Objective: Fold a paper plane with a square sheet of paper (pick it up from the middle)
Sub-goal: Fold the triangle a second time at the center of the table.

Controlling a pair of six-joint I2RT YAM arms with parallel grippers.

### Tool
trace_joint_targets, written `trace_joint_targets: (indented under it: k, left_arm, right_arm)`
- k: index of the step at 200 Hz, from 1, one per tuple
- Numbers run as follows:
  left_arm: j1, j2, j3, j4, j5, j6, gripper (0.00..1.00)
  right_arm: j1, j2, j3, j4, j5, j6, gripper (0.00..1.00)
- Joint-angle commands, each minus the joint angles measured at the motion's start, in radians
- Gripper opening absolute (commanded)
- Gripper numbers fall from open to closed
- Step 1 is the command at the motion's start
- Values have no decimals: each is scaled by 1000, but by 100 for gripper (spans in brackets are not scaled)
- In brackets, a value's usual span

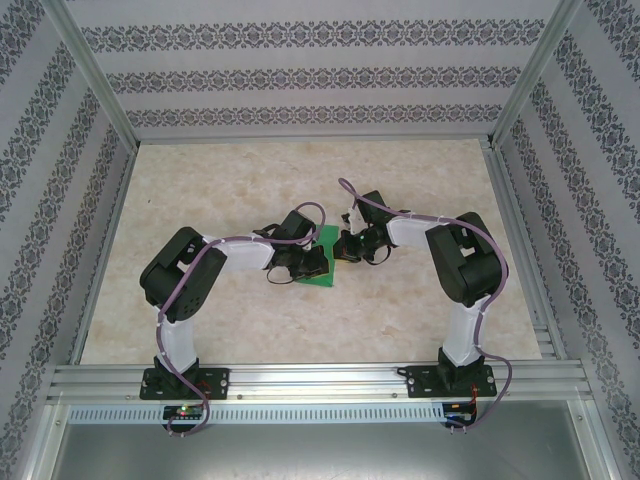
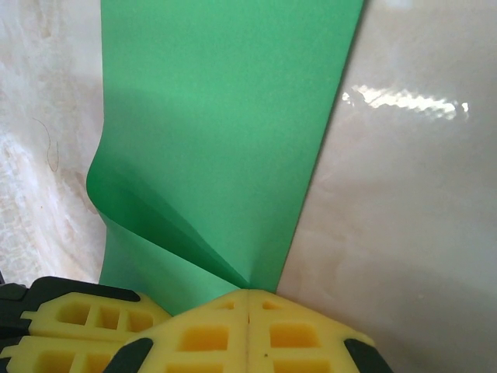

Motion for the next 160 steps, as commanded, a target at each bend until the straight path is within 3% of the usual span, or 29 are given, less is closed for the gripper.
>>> trace_joint_targets:
  k: [1, 42, 160]
  left_arm:
    - [10, -32, -15, 9, -11, -2, 9]
    - [10, -73, -15, 18, -37, 7, 10]
    - [11, -8, 2, -63, -96, 2, 8]
  right_arm:
    - [-1, 13, 30, 12, -3, -24, 3]
    - [-2, 7, 24, 18, -12, -24, 2]
    - [-3, 26, 34, 15, -8, -26, 3]
